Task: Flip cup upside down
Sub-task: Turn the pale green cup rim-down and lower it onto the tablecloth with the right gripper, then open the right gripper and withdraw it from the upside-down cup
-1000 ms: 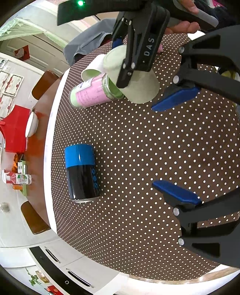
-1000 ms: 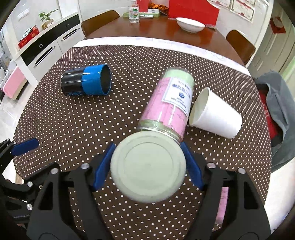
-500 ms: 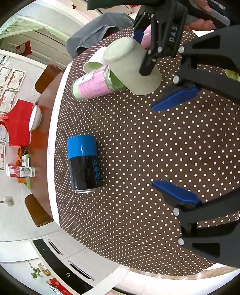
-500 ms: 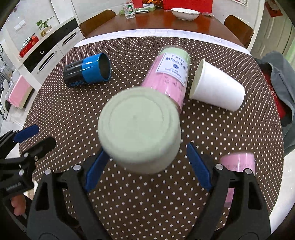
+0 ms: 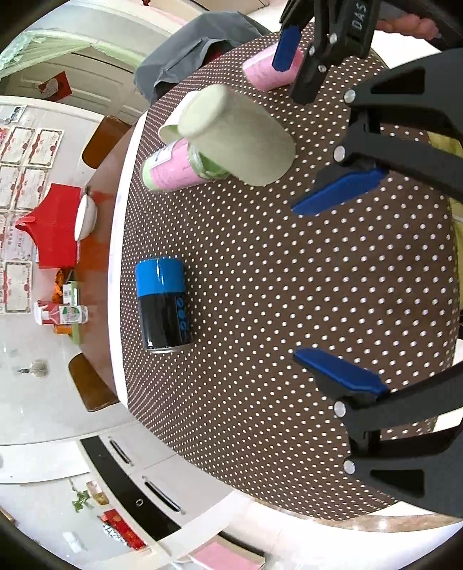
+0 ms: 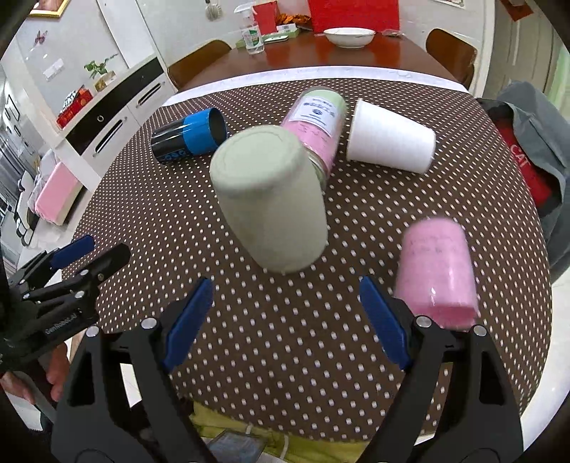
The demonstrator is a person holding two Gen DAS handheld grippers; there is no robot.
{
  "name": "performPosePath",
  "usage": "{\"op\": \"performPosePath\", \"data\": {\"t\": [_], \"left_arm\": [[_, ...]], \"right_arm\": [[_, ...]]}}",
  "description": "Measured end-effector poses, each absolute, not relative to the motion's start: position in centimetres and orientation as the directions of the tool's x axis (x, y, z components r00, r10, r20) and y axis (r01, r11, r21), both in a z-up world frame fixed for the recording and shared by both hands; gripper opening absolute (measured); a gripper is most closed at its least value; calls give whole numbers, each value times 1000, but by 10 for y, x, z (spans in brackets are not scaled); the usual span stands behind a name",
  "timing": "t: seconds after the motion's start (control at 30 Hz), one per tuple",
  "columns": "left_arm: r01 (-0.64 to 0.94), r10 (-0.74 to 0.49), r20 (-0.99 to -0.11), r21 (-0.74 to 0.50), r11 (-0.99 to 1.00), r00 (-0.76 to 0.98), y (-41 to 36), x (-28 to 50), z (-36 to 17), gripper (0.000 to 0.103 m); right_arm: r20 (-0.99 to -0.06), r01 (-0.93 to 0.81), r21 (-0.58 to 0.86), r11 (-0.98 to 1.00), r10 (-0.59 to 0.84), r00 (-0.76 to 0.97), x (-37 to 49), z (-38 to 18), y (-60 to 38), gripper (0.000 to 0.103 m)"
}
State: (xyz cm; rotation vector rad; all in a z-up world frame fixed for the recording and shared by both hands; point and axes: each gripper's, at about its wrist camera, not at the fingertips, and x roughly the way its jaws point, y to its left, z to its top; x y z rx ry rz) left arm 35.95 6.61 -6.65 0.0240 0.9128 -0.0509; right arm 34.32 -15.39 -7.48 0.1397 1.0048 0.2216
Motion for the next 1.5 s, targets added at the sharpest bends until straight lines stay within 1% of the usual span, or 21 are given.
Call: {"op": "performPosePath", "data": {"t": [0.1,0.33,0.47,0.77,1.03,1.27,1.37,1.5], "left_arm": [[56,-22,-782,16,998,623,58,345,-67,76],[40,-3,-748,32,999,664,36,304,-67,76],[69,-40,-728,9,998,684,27,281,-65,76],[96,-71,-634,5,995,770,9,227,-43,76],[112,-99,-543,-10,994,834,3,195,-17,76],[134,-118,-494,-3,991,861,1,178,-2,76],[149,-140,-476,-20,989,868,2,171,5,76],[149,-140,-451,-15,989,882,2,165,11,76]], "right_arm": [[-808,-108,235,966,256,531,328,-76,-165,83],[-765,-52,228,972,212,608,285,-76,-189,84],[-744,-42,232,972,205,636,266,-75,-196,85],[-676,-81,251,965,234,699,217,-63,-205,87],[-601,-110,222,969,225,767,185,-39,-204,90],[-539,-133,238,962,245,806,171,-22,-203,92],[-525,-132,242,961,244,815,168,-16,-204,92],[-504,-137,240,961,244,829,163,-10,-205,92]]}}
